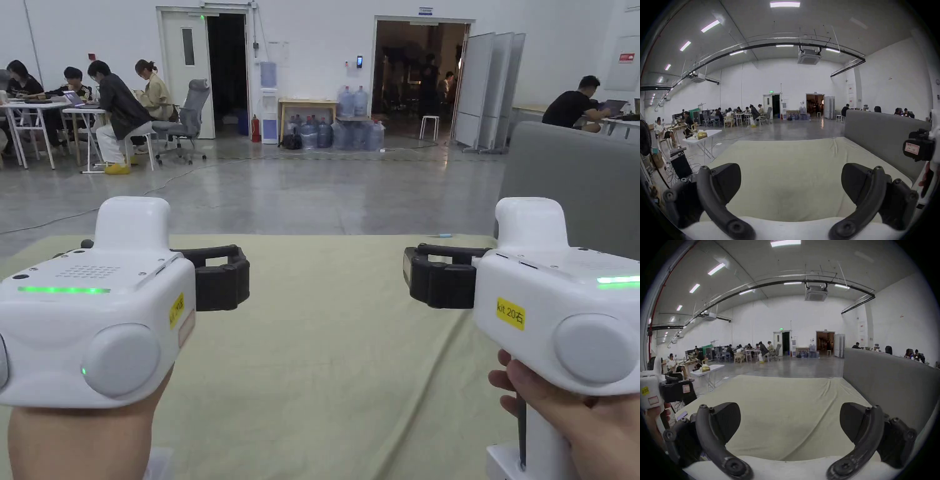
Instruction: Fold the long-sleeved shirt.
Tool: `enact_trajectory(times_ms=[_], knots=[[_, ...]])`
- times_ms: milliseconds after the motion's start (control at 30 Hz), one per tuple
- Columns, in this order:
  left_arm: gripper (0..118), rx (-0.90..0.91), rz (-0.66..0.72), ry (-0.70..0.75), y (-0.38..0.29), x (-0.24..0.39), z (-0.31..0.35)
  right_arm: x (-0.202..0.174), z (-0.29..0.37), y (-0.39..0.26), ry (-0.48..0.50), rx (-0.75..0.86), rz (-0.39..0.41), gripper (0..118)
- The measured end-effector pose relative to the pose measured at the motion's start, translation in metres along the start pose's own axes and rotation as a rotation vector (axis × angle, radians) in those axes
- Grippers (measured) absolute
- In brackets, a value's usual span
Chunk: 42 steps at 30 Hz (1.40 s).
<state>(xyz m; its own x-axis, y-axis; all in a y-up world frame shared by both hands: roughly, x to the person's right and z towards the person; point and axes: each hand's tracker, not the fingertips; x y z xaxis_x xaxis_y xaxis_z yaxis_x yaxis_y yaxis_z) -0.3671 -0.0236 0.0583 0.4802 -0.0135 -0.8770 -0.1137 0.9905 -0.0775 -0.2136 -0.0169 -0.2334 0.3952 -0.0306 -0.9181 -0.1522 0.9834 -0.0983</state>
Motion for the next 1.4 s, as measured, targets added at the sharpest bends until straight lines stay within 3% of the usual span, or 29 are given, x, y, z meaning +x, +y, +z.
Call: enact_trajectory(times_ms=[133,200,300,467,700,1400], knots=[[118,-0.020,-0.021,-0.012,-0.002,0.008,-0.004,-0.008,0.002,-0.004,-0.125,0.015,0.053,118],[118,-0.024,-0.022,-0.016,-0.003,0.009,-0.004,-0.008,0.005,-0.007,-0.111,0.019,0.041,118],[118,-0.035,-0.015,-0.028,-0.003,0.008,-0.004,-0.006,0.010,-0.008,-0.015,0.019,-0.027,118],[118,-0.045,-0.012,-0.033,-0.003,0.007,-0.002,-0.015,0.009,-0.005,-0.075,0.005,-0.015,118],[118,-0.048,-0.014,-0.038,-0.003,0.005,-0.007,-0.017,0.008,-0.010,-0.032,-0.019,-0.026,118],[118,-0.038,-0.011,-0.040,-0.003,0.006,0.000,-0.021,0.010,-0.008,-0.047,-0.019,-0.024,118]])
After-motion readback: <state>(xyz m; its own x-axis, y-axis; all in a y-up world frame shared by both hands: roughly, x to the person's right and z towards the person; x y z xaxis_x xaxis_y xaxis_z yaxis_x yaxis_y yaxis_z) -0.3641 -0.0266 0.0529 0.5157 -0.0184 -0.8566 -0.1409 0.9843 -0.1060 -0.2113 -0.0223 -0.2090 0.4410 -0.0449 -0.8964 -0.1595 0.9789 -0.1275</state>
